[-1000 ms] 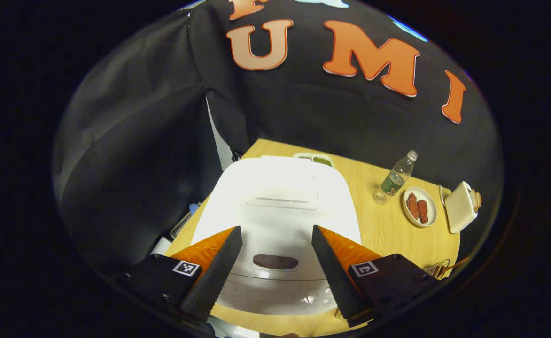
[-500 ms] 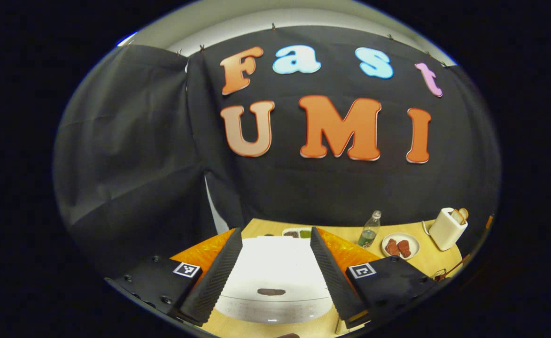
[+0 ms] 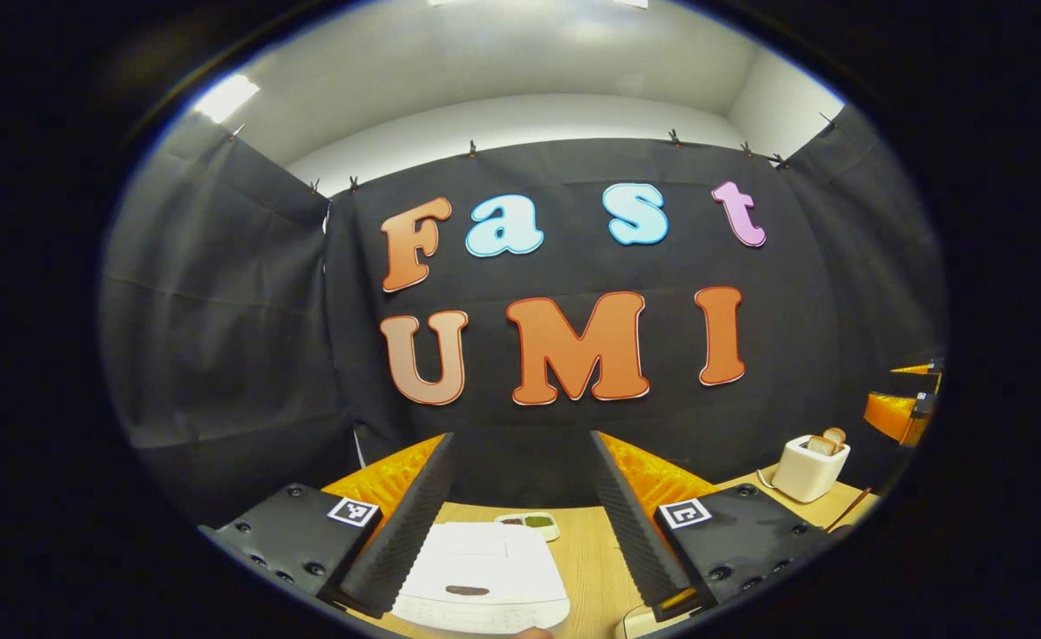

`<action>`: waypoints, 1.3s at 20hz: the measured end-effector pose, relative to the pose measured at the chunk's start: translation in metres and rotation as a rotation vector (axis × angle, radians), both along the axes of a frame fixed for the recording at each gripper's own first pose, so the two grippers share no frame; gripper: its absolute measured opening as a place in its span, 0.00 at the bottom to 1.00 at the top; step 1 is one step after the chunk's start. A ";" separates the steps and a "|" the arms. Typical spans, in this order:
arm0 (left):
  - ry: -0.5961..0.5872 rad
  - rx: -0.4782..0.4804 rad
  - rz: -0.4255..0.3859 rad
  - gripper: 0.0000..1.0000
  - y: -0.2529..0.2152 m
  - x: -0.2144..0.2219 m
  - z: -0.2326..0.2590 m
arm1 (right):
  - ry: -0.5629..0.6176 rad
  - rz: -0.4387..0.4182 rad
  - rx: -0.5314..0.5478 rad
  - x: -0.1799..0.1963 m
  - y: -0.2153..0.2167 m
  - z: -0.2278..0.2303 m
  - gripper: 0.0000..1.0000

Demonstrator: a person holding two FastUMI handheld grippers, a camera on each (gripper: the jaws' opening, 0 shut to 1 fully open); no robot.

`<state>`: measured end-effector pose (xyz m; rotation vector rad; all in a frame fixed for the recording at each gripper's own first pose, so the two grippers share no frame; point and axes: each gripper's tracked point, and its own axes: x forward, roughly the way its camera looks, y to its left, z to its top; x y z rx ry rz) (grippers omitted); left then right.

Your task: Close the left gripper, press the button to open the rice cooker; take a wooden spoon from the chopstick holder with the right hand, scoop a spoonful of rice and pour it into the rice cooker, then put the wooden spoon back into the chopstick holder.

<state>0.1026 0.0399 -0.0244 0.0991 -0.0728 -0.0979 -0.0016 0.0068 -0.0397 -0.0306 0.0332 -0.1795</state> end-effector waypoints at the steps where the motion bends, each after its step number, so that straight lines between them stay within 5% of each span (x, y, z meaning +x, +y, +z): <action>1: -0.004 0.010 -0.017 1.00 -0.008 -0.004 -0.002 | 0.009 0.014 0.010 0.002 0.006 -0.004 0.92; 11: 0.007 -0.012 -0.020 1.00 -0.030 -0.015 -0.017 | 0.063 0.042 0.065 0.010 0.018 -0.026 0.93; 26: 0.052 0.032 -0.132 1.00 -0.069 -0.011 -0.030 | 0.069 0.031 0.054 0.014 0.005 -0.023 0.92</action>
